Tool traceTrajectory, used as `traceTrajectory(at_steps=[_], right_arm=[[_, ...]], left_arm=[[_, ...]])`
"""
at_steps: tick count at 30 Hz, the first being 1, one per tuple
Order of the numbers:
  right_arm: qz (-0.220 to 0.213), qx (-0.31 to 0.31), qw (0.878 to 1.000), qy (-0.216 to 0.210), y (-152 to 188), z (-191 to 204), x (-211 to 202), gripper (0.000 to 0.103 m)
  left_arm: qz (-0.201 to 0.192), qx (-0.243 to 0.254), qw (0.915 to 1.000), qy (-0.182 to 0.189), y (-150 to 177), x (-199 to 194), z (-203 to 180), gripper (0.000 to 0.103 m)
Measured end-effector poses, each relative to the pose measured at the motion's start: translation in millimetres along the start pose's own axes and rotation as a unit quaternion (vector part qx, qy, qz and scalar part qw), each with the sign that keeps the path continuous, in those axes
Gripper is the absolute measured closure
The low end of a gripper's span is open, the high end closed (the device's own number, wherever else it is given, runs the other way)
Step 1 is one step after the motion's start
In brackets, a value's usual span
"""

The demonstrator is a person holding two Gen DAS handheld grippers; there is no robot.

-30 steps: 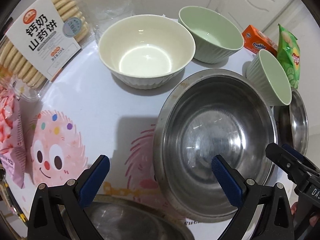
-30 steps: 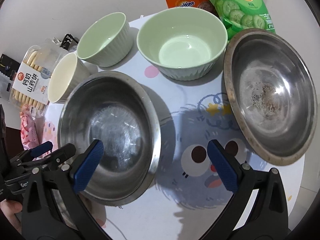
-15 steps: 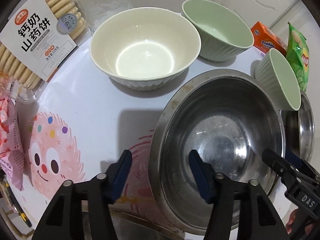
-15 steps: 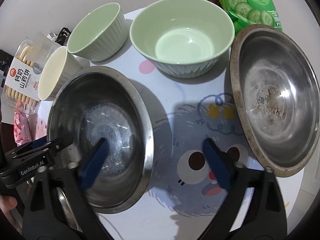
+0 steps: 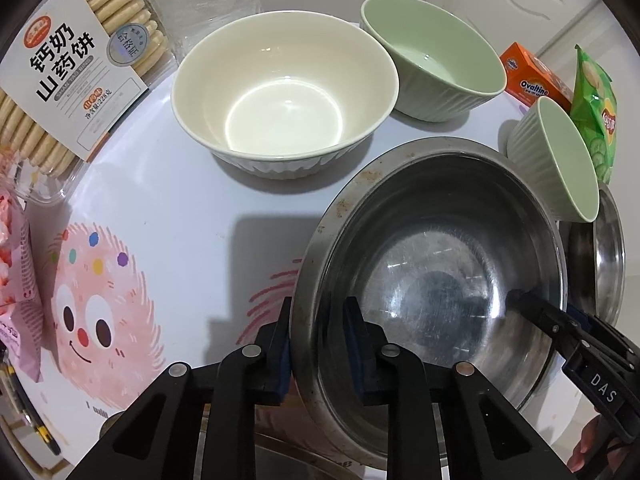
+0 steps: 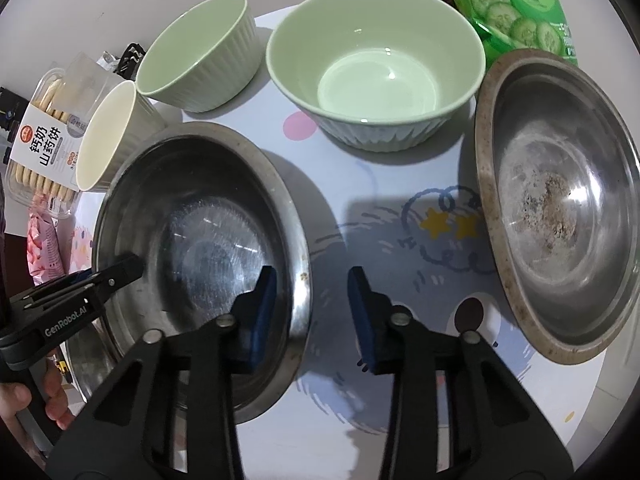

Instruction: Organize plates and bowls

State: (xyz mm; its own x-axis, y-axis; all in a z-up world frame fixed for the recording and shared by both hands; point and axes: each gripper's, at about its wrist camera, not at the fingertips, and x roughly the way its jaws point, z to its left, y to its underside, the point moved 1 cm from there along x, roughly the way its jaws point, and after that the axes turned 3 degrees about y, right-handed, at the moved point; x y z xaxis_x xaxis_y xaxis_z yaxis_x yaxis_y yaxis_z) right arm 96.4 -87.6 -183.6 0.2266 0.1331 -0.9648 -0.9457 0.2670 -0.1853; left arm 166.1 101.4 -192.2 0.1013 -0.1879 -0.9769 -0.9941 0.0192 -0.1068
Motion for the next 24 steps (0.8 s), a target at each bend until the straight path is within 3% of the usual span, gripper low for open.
traceTrajectory(at_steps=[3,9,24], right_arm=[[-0.001,-0.001,1.0,0.001,-1,1,-1,0.071],[0.0,-0.006,1.0,0.001,-2,4,-3,0.089],[-0.022,-0.006,1.0,0.0,-1,1,-34,0.089]], left_arm=[[-0.002,-0.002,1.0,0.0,1,0,0,0.084],[-0.006,-0.005,0.9999,0.013,3,-6,3,0.086],[-0.045,-0.005,0.9987,0.022,12,-39,-2,0.087]])
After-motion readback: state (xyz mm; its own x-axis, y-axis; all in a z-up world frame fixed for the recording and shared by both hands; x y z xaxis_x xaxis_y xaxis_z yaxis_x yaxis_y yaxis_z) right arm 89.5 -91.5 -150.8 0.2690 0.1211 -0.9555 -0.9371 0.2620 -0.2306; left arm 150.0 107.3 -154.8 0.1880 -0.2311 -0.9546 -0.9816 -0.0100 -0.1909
